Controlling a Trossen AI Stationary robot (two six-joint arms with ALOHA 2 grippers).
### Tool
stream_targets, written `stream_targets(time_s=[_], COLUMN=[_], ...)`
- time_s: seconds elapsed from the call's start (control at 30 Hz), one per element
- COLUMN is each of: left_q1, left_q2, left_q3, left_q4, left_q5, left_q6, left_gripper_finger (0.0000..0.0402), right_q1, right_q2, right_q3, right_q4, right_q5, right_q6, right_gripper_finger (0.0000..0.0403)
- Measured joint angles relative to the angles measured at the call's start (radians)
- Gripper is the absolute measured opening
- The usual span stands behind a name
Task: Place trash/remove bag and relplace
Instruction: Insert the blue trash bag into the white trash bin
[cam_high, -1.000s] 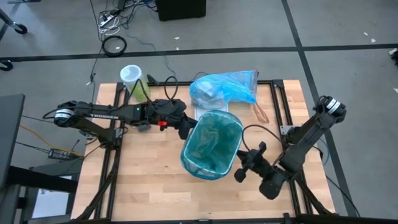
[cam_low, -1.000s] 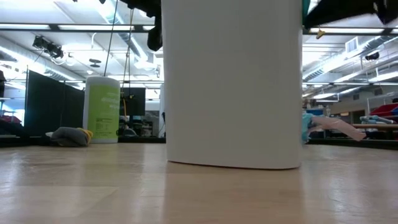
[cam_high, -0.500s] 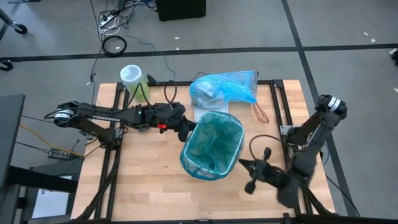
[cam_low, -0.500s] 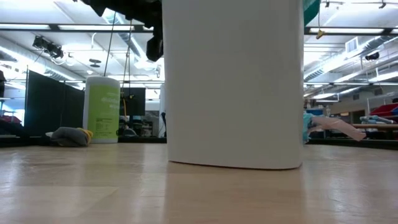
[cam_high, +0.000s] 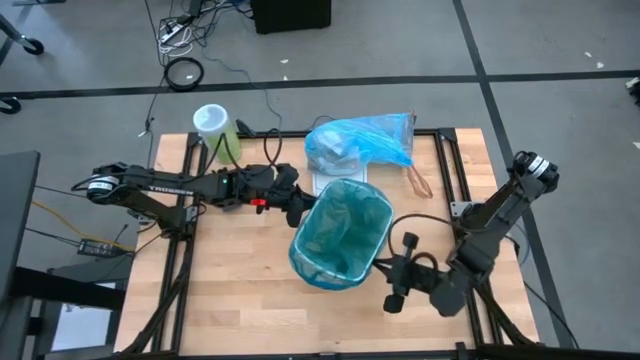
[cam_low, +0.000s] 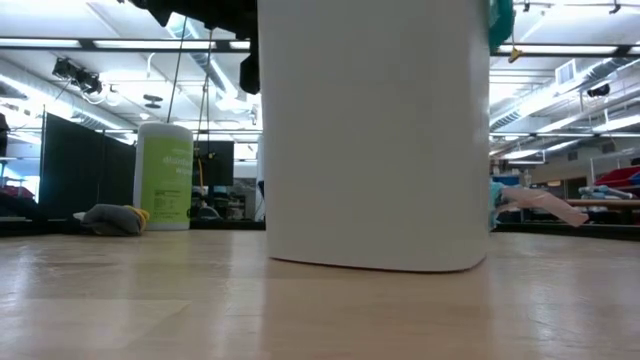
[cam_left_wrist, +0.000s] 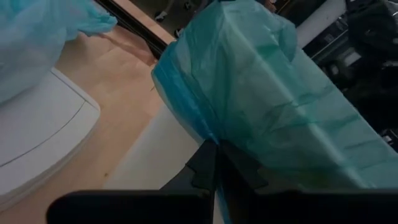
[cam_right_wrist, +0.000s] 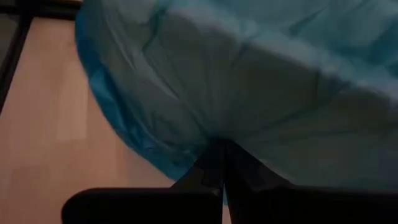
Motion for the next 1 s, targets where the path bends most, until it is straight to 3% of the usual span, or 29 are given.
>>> stream_targets(time_s=[0.13, 0.4, 0.77, 1.0], left_q1=[-0.014, -0.032, -0.040, -0.043], left_q2=[0.000, -0.005, 0.001, 0.010], left_q3=[-0.001, -0.091, -0.247, -0.265], left_q4=[-0.002, 0.088, 0.268, 0.261], left_q5=[-0.012, -0.052, -0.121, -0.136], left_q6=[0.025, -0.010, -0.048, -0.031], left_gripper_finger=[0.0030, 0.0030, 0.0030, 0.0030], right_q1=[-0.034, -0.061, -0.105, -0.143], right_q2=[0.000, 0.000, 0.000, 0.000], right_q3=[-0.109, -0.285, -0.316, -0.316], right_q4=[0.175, 0.485, 0.542, 0.530], right_q5=[-0.068, -0.099, -0.154, -0.218], right_q6=[-0.012, -0.095, -0.128, -0.141], right_gripper_finger=[0.0000, 0.0000, 0.0000, 0.0000])
